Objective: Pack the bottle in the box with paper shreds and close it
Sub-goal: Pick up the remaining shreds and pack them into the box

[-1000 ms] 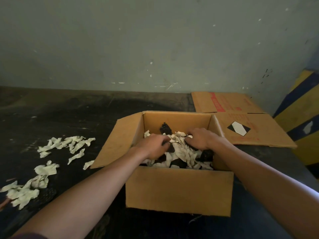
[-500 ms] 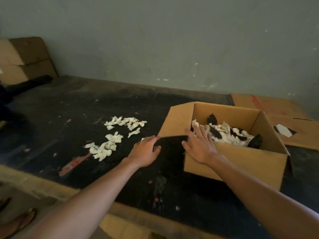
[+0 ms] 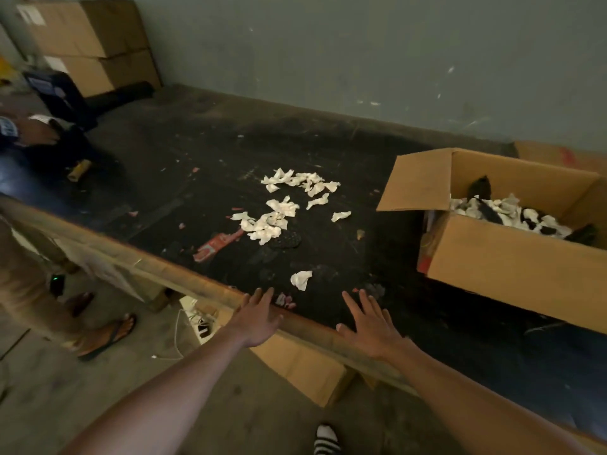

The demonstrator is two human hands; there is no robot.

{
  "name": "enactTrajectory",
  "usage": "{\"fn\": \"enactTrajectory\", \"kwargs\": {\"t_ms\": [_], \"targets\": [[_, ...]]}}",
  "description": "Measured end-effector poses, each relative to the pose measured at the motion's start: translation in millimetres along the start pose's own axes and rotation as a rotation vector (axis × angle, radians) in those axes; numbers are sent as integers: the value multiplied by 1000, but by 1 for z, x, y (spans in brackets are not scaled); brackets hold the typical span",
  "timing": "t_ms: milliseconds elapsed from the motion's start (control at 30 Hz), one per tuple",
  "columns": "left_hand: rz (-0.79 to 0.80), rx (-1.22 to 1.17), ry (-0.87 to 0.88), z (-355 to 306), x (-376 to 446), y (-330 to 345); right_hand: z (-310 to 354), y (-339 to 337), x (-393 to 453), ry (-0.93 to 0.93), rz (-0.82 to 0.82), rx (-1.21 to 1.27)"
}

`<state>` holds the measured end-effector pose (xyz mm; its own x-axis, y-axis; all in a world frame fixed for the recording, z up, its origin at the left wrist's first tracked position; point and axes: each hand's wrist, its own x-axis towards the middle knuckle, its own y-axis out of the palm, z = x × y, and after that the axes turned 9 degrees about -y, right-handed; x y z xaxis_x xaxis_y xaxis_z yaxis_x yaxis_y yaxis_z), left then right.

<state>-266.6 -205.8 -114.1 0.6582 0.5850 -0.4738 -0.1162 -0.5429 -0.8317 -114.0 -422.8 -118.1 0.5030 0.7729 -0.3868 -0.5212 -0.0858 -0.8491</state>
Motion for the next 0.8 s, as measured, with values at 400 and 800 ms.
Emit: {"fn": "enactTrajectory", "kwargs": {"t_ms": [400,800], "targets": [[-107,105,4,41,102,-22,53,7,142,-110,-90,-178],[-181,-80,12,45,222,-93,60,-69,298,-44,-384,-112]]}}
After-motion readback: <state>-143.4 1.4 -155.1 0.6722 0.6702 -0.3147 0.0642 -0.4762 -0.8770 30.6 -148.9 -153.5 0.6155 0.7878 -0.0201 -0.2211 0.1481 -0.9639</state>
